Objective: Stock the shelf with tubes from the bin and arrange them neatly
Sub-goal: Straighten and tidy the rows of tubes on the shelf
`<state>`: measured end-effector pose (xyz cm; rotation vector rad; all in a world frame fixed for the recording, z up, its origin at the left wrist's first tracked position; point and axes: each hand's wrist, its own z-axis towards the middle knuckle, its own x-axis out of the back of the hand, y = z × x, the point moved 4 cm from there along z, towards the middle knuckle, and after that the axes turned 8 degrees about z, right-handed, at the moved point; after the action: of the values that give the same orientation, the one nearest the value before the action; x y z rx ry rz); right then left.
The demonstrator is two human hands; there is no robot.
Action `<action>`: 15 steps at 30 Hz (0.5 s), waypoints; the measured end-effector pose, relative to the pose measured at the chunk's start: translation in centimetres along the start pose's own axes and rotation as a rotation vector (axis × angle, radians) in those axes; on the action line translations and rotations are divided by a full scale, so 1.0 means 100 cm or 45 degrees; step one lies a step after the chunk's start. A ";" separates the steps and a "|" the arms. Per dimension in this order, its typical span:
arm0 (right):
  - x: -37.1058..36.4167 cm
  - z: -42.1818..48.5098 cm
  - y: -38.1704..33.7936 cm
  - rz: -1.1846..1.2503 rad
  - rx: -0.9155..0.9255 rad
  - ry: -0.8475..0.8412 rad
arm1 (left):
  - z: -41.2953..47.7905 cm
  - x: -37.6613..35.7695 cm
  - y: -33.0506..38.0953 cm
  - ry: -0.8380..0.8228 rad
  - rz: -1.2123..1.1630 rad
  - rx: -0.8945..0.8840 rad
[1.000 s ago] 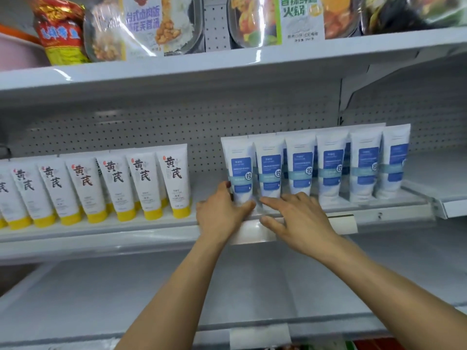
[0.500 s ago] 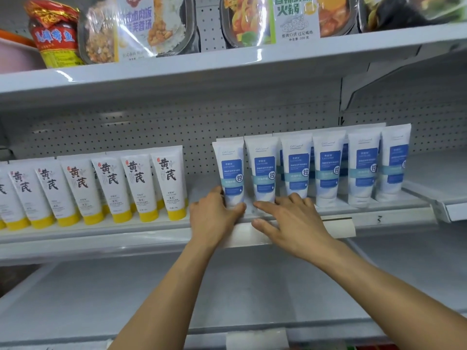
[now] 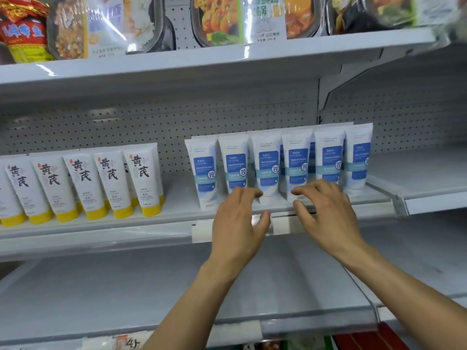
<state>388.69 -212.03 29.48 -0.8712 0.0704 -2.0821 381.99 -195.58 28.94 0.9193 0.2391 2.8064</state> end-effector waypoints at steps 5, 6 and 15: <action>0.008 0.001 0.015 0.000 -0.043 -0.061 | 0.007 -0.015 0.022 -0.163 0.046 0.040; 0.007 0.000 0.016 -0.003 -0.043 -0.097 | 0.008 -0.018 0.025 -0.218 0.055 0.060; -0.004 0.003 0.011 -0.135 -0.020 -0.308 | 0.025 -0.031 0.031 -0.360 0.227 0.118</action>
<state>389.77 -212.33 29.07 -1.1520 -0.0908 -2.0589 385.58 -199.02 29.77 1.4072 0.2596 2.7936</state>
